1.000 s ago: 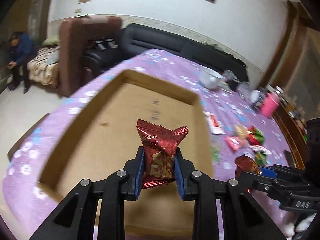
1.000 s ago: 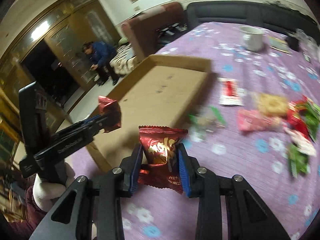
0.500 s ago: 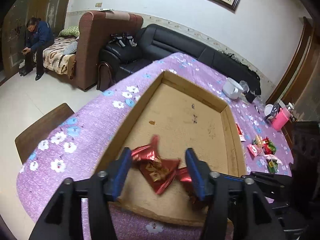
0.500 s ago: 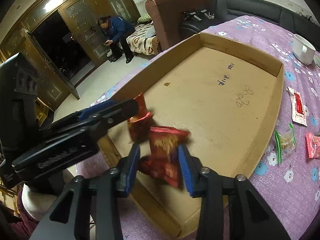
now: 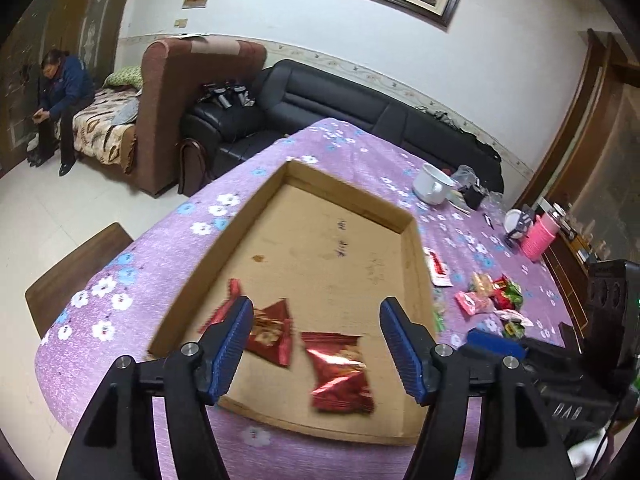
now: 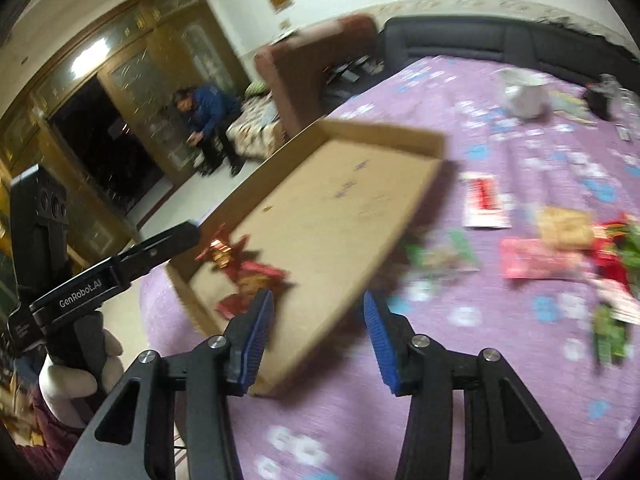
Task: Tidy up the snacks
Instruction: 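Carry both red foil candies over the cardboard box and open both tools, then grasp white-red and green packets with the right tool while the left grasps the pink packet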
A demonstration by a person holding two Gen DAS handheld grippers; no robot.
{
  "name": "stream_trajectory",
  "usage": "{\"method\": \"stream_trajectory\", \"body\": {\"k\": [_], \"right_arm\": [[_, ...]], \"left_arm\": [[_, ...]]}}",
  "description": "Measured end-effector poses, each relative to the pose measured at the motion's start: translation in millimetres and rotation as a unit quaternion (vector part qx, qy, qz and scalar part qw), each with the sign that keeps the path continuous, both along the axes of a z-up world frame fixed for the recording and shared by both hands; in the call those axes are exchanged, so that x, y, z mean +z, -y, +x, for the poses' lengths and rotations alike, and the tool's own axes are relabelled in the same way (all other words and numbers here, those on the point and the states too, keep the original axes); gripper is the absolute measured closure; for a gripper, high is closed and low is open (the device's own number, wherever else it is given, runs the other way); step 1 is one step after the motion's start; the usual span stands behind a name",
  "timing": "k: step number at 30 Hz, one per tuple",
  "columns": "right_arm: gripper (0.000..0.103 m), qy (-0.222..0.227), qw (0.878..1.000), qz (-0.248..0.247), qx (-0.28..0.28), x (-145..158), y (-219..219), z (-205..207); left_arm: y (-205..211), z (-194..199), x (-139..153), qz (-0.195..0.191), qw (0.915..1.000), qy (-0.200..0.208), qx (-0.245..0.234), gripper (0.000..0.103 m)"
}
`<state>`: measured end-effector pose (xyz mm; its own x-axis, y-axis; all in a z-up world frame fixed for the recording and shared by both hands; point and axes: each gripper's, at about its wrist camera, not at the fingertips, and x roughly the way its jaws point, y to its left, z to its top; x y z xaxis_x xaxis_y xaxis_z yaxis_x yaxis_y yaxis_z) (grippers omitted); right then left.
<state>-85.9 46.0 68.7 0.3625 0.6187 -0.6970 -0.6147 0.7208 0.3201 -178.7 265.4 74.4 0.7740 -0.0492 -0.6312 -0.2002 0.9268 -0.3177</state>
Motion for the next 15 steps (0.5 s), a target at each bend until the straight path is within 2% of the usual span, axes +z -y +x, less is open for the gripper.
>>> {"method": "stream_trajectory", "body": {"k": [3, 5, 6, 7, 9, 11, 15], "right_arm": [[0.056, 0.039, 0.998, 0.012, -0.052, 15, 48, 1], [0.039, 0.077, 0.992, 0.01, -0.102, 28, 86, 3], [0.023, 0.092, 0.988, 0.01, -0.127, 33, 103, 6], [0.02, 0.105, 0.983, 0.009, -0.153, 37, 121, 7], [0.02, 0.101, 0.975, 0.003, -0.197, 41, 155, 15], [0.02, 0.076, 0.972, 0.01, -0.221, 37, 185, 23], [0.02, 0.049, 0.972, -0.004, -0.231, 20, 201, 32]], "left_arm": [[15, 4, 3, 0.007, 0.9998, -0.001, -0.016, 0.033], [25, 6, 4, 0.008, 0.9997, 0.0, -0.025, 0.033], [29, 8, 4, 0.007, 0.9995, 0.0, -0.03, 0.033], [32, 9, 4, 0.006, 0.9994, 0.0, -0.034, 0.033], [41, 13, 3, 0.001, 0.9989, 0.001, -0.047, 0.033], [53, 18, 0, -0.005, 0.9978, -0.002, -0.066, 0.034], [79, 28, -3, -0.001, 0.9949, -0.013, -0.1, 0.034]]}}
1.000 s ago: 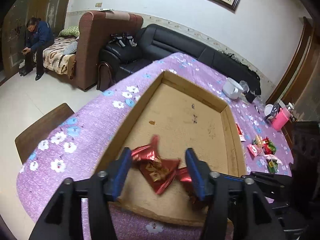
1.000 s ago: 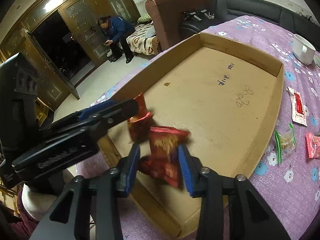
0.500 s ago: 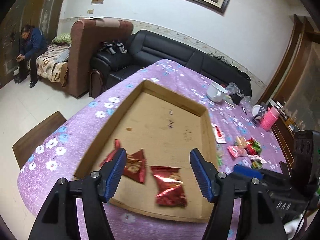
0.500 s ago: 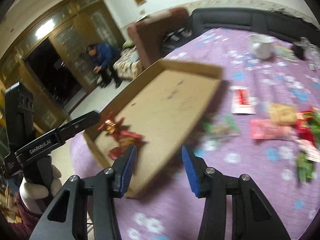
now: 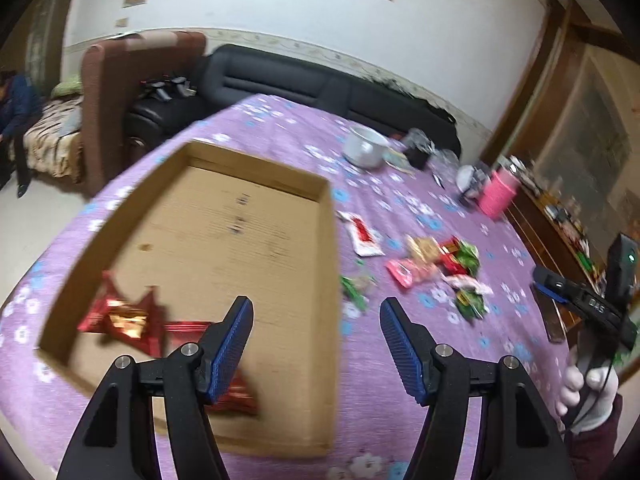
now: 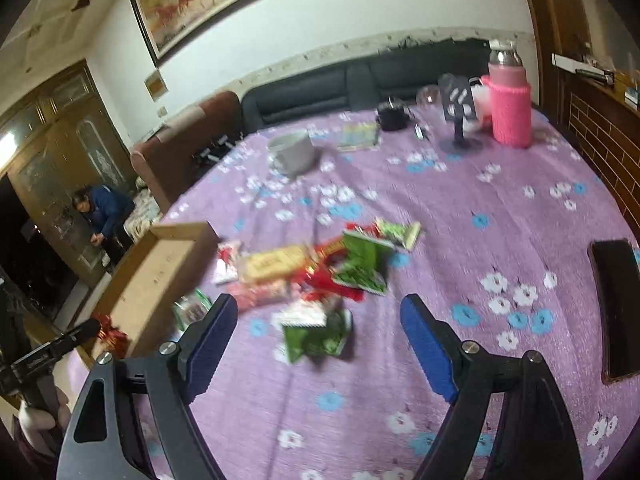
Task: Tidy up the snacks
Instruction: 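Grasp white-red and green packets with the right tool while the left grasps the pink packet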
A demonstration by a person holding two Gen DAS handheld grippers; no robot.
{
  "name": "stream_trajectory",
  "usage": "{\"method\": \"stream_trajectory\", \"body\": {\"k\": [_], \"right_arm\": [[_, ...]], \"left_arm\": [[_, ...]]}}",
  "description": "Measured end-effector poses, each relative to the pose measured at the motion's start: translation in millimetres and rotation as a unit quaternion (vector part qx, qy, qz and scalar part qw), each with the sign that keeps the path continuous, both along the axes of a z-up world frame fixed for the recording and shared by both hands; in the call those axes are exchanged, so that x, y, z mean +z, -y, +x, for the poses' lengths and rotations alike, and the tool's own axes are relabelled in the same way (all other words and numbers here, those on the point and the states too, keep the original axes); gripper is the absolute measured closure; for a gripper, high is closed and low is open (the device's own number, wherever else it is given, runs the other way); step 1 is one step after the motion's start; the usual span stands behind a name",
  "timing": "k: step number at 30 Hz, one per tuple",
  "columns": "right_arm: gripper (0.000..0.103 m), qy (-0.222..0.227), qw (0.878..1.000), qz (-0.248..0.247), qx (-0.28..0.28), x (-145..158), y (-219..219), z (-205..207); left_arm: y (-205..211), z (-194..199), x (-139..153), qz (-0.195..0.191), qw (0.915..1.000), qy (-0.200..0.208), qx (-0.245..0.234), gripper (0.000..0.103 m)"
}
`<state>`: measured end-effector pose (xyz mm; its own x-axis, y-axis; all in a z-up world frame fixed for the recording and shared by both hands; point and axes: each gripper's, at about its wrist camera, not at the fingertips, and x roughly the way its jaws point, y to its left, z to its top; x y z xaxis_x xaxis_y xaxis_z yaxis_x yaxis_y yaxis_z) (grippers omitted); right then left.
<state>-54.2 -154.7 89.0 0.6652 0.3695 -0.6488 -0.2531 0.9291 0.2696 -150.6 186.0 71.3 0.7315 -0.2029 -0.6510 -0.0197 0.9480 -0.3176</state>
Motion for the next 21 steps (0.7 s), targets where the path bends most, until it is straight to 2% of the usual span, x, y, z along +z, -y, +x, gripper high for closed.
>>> {"method": "stream_trajectory", "body": {"k": [5, 12, 14, 15, 18, 21], "right_arm": [[0.02, -0.039, 0.998, -0.035, 0.03, -32, -25, 15], [0.022, -0.054, 0.995, -0.06, 0.051, -59, -46, 36], [0.037, -0.061, 0.995, -0.052, 0.053, -64, -43, 39], [0.058, -0.068, 0.995, -0.046, 0.056, -66, -42, 41], [0.061, -0.076, 0.995, -0.021, 0.056, -67, -34, 43], [0.065, -0.074, 0.996, -0.011, 0.054, -65, -30, 42]], "left_arm": [[35, 11, -1, 0.015, 0.9986, -0.011, -0.048, 0.034], [64, 23, -3, 0.049, 0.995, -0.019, -0.085, 0.03], [73, 32, -5, 0.066, 0.9931, -0.022, -0.094, 0.03], [77, 37, -6, 0.076, 0.992, -0.023, -0.097, 0.03], [90, 55, -9, 0.097, 0.9886, -0.034, -0.111, 0.03], [111, 73, -11, 0.117, 0.9817, -0.035, -0.146, 0.03]]}}
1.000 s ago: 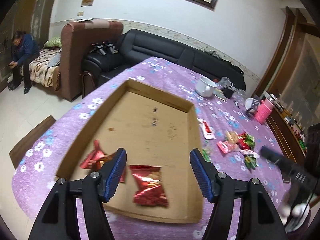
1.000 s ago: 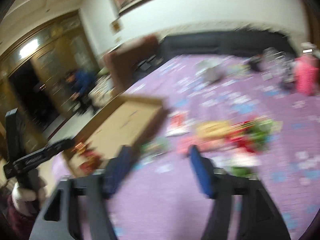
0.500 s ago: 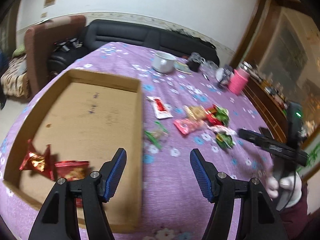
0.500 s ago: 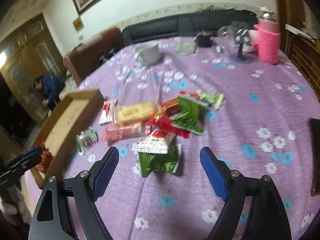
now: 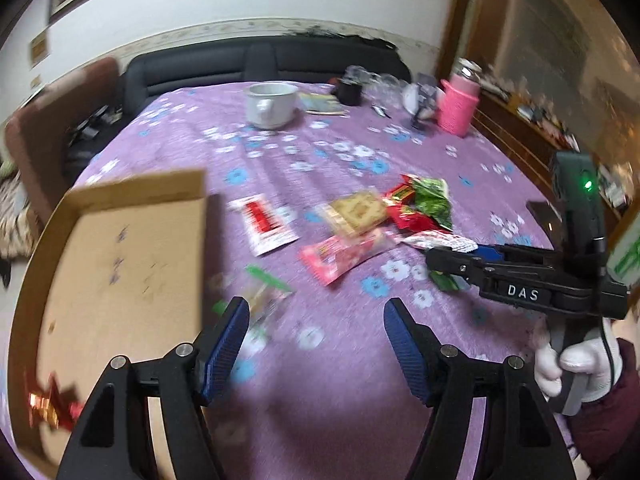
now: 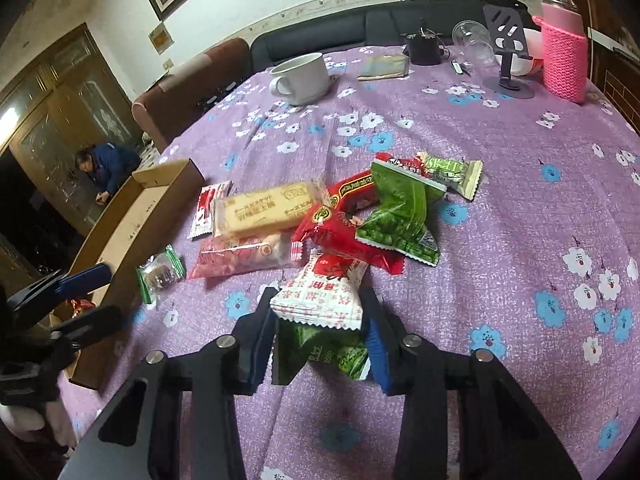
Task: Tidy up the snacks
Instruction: 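Grasp white-red and green packets with the right tool while the left grasps the pink packet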
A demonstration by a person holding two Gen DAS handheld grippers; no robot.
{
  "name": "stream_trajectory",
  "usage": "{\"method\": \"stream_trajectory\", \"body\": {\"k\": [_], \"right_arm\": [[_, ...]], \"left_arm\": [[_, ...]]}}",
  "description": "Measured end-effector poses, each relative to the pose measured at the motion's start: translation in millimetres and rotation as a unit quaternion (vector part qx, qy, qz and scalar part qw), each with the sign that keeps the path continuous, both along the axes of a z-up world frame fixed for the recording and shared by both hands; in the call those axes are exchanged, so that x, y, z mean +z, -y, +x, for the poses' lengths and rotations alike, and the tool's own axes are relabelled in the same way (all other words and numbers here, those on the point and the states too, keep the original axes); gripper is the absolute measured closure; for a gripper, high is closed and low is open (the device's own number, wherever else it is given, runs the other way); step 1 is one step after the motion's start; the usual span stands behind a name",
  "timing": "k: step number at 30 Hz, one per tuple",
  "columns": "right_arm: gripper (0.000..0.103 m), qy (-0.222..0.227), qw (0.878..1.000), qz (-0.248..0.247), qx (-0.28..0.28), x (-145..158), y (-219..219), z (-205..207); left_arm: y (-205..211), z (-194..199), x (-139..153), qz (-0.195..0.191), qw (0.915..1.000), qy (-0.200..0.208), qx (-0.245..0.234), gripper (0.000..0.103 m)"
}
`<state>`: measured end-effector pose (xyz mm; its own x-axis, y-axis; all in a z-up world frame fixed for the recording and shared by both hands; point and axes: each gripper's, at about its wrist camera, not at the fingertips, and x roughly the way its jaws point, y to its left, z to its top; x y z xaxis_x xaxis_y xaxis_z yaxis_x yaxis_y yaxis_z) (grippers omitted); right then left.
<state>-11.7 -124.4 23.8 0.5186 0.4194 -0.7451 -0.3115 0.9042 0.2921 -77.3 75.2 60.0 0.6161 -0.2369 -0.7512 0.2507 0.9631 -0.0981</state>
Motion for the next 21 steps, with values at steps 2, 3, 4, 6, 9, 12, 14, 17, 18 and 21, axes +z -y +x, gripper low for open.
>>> {"method": "stream_trajectory", "body": {"k": [2, 3, 4, 6, 9, 12, 14, 17, 18, 21], "right_arm": [[0.066, -0.001, 1.0, 0.004, 0.0, 1, 2, -1], [0.066, -0.002, 1.0, 0.007, 0.0, 1, 3, -1], [0.066, -0.003, 1.0, 0.011, -0.002, 2, 5, -2], [0.066, -0.005, 1.0, 0.017, -0.003, 2, 8, -3], [0.066, -0.008, 1.0, 0.027, -0.004, 2, 13, -2], [0.066, -0.01, 0.999, 0.033, -0.003, 2, 15, -1], [0.067, -0.011, 0.999, 0.034, -0.002, 2, 15, -1], [0.067, -0.011, 0.999, 0.037, 0.002, 2, 15, -2], [0.068, -0.011, 0.999, 0.038, 0.007, 2, 13, -3], [0.07, -0.009, 0.999, 0.041, 0.017, 2, 9, -7]], "left_arm": [[15, 12, -5, 0.02, 0.9995, -0.004, -0.025, 0.03], [24, 20, -8, 0.034, 0.9986, -0.008, -0.041, 0.03], [32, 29, -13, 0.047, 0.9973, -0.013, -0.055, 0.03], [42, 49, -23, 0.066, 0.9951, -0.028, -0.069, 0.03], [51, 74, -37, 0.081, 0.9925, -0.047, -0.079, 0.03], [57, 86, -46, 0.099, 0.9907, -0.043, -0.084, 0.03], [58, 84, -45, 0.088, 0.9912, -0.046, -0.088, 0.048], [60, 76, -42, 0.076, 0.992, -0.047, -0.089, 0.066], [60, 73, -41, 0.073, 0.9925, -0.043, -0.088, 0.067], [55, 63, -36, 0.045, 0.9942, -0.045, -0.086, 0.071]]}}
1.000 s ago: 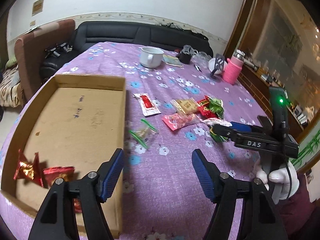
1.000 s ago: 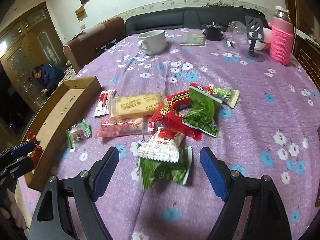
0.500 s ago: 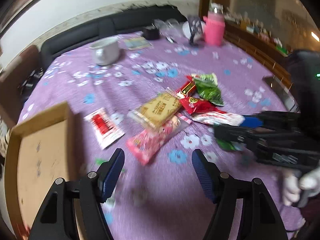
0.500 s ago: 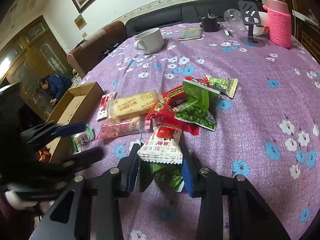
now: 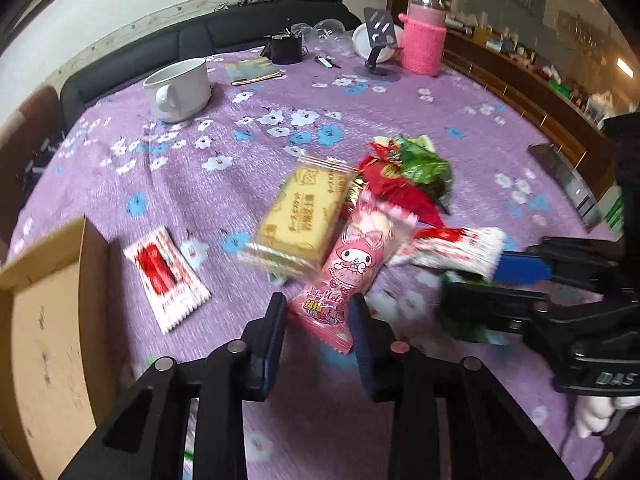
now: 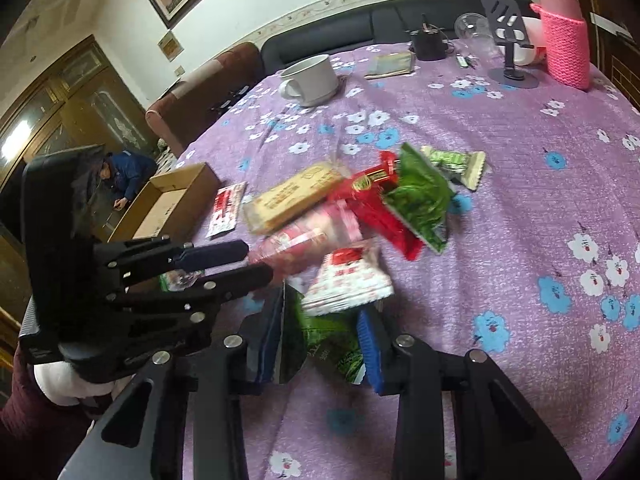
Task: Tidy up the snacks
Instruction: 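Grasp white-red and green packets with the right tool while the left grasps the pink packet, then move both held packets over the cardboard box and release them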
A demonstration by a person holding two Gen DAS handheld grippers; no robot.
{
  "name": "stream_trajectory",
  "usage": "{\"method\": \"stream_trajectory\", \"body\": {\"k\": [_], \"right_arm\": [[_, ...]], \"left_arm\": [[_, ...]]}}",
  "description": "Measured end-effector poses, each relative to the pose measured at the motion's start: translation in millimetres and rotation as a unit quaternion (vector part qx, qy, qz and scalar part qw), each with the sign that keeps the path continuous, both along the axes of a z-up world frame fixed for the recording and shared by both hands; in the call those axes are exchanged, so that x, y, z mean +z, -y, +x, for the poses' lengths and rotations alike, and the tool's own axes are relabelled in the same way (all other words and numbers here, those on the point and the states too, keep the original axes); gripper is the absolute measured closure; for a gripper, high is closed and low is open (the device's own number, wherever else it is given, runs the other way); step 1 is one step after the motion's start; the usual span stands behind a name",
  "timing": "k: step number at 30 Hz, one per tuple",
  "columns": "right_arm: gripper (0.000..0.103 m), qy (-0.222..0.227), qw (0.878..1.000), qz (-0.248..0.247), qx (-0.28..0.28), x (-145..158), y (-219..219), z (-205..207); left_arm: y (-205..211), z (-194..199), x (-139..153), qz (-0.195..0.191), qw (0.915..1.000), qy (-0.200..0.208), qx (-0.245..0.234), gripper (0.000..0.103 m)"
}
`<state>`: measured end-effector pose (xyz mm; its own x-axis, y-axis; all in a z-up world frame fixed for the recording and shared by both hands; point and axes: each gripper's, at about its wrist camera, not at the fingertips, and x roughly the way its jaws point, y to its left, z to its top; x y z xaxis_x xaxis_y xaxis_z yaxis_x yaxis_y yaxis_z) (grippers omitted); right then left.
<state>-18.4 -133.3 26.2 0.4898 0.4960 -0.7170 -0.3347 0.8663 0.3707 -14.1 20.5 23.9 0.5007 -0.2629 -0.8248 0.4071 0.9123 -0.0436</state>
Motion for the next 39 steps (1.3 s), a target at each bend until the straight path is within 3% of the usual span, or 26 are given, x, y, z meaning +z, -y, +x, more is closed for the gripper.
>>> {"method": "stream_trajectory", "body": {"k": [10, 13, 18, 19, 21, 25, 28, 30, 32, 33, 35, 39], "right_arm": [[0.071, -0.007, 1.0, 0.023, 0.0, 2, 4, -7], [0.071, -0.01, 1.0, 0.029, 0.002, 2, 4, -7], [0.071, -0.011, 0.999, 0.047, 0.005, 3, 7, -7], [0.071, -0.011, 0.998, 0.059, 0.008, 4, 9, -7], [0.071, -0.012, 0.997, 0.078, 0.013, 6, 12, -6], [0.071, -0.022, 0.989, 0.142, 0.03, 8, 19, -5], [0.071, -0.037, 0.976, 0.205, 0.059, 9, 21, -4], [0.07, -0.074, 0.945, 0.302, 0.102, 2, 22, -1], [0.07, -0.111, 0.917, 0.364, 0.119, -8, 22, 3], [0.07, -0.118, 0.917, 0.365, 0.111, -11, 21, 4], [0.07, -0.117, 0.931, 0.334, 0.087, -13, 19, 5], [0.07, -0.106, 0.945, 0.298, 0.087, 3, 0, -2]], "left_arm": [[-16, -49, 13, -0.032, 0.9994, -0.013, -0.003, 0.069], [-7, -47, 11, -0.012, 0.9999, 0.001, -0.002, 0.053], [19, -36, -7, 0.012, 0.9996, 0.002, -0.027, 0.052], [23, -36, -9, 0.017, 0.9994, 0.01, -0.03, 0.054], [24, -35, -8, 0.002, 0.9997, 0.007, -0.024, 0.077], [4, -39, 3, -0.06, 0.9981, 0.002, 0.008, 0.08], [-22, -52, 13, -0.104, 0.9939, 0.006, 0.038, 0.079], [-40, -61, 19, -0.135, 0.9893, 0.007, 0.054, 0.079], [-63, -72, 26, -0.169, 0.9829, 0.01, 0.073, 0.079], [-72, -75, 28, -0.177, 0.9808, 0.014, 0.08, 0.079], [-91, -85, 36, -0.184, 0.9777, 0.026, 0.097, 0.079], [-131, -94, 46, -0.18, 0.9739, 0.044, 0.131, 0.079]]}}
